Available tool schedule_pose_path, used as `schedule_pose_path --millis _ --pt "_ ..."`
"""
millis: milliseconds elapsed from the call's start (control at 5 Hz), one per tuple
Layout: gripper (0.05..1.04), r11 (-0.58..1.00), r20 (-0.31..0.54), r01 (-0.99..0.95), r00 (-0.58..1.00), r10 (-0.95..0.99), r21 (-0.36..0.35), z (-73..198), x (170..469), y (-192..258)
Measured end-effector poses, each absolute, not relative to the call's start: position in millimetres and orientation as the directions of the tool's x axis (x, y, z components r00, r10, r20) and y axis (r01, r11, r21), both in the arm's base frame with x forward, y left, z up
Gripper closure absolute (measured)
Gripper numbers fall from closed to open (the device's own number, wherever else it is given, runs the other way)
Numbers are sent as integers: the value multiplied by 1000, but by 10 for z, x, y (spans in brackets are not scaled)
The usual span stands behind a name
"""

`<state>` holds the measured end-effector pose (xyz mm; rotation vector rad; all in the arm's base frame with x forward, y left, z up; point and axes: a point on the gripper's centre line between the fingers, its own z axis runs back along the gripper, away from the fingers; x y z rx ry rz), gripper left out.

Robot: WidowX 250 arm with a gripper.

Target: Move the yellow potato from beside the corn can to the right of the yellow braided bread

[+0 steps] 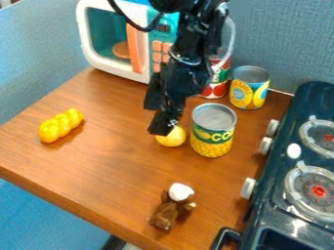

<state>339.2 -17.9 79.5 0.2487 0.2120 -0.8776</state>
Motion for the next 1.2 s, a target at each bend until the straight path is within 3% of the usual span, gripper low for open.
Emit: schedule_pose_path --millis 400,1000,1200 --pt "83 635 -278 769 628 -727 76 766 3369 114" --pt "83 657 -75 754 655 -752 2 598 3443 44" --pt "83 662 -67 750 661 -748 13 580 3476 39"
